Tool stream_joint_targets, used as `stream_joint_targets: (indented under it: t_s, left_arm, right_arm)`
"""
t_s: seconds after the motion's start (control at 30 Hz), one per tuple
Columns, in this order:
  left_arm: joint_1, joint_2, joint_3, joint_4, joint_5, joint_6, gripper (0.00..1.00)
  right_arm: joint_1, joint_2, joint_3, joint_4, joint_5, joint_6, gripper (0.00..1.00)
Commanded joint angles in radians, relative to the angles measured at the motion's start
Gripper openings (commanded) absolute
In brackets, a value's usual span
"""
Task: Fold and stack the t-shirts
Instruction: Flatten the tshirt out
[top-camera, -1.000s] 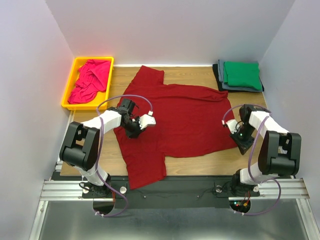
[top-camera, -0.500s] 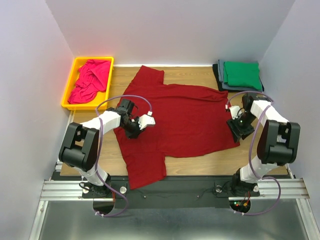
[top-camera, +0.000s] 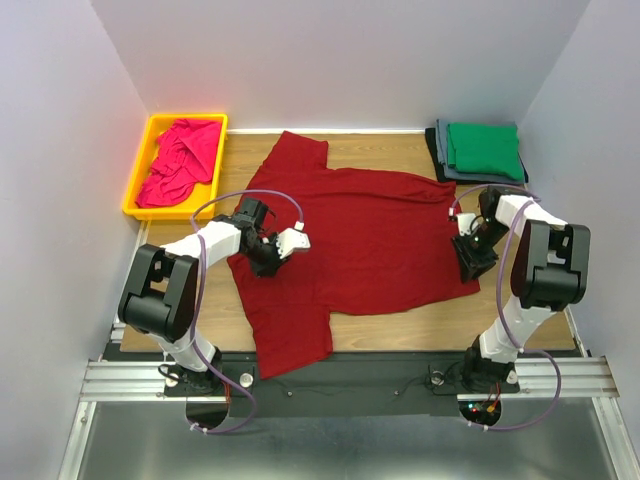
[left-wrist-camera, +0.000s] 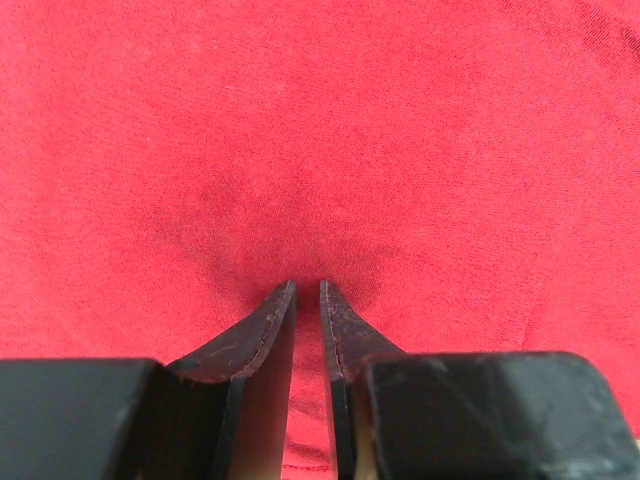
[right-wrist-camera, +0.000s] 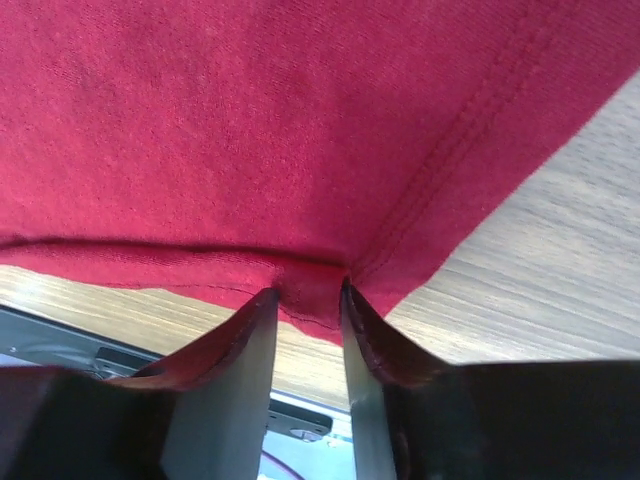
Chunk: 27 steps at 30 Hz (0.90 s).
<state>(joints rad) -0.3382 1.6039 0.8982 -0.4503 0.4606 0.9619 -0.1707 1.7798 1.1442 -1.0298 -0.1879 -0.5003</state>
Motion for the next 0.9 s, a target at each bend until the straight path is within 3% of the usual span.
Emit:
stream_joint_targets:
  t_s: [0.0,0.17,0.5,0.57,0.6,0.67,0.87]
  left_arm:
    - [0.007,0.039,-0.004,-0.039,-0.002,0.0,0.27]
    - [0.005,0.041,-0.004,-0.039,-0.002,0.001,0.27]
    - [0.013,0.041,-0.018,-0.045,-0.017,0.003,0.27]
    - [0.013,0.036,-0.018,-0.047,-0.014,0.001,0.27]
    - [0.013,0.034,-0.018,-0.053,-0.014,0.001,0.27]
    - [0.014,0.019,-0.019,-0.065,-0.002,0.006,0.27]
    - [0.024,-0.084,-0.015,-0.145,0.039,0.031,0.27]
  right_arm:
    - [-0.007,0.004,0.032,0.014,-0.033,0.019,0.35]
    - [-0.007,-0.037,0.022,-0.004,-0.019,-0.003,0.13]
    - [-0.007,-0.287,-0.178,-0.078,0.132,-0.214,0.07]
    - [-0.006,-0.318,-0.251,-0.067,0.182,-0.247,0.14]
    - [-0.006,-0.329,-0.291,-0.046,0.25,-0.274,0.29]
    - [-0.007,-0.361,-0.322,-0.017,0.312,-0.311,0.44]
    - [-0.01,-0.408,-0.233,-0.022,0.294,-0.317,0.55]
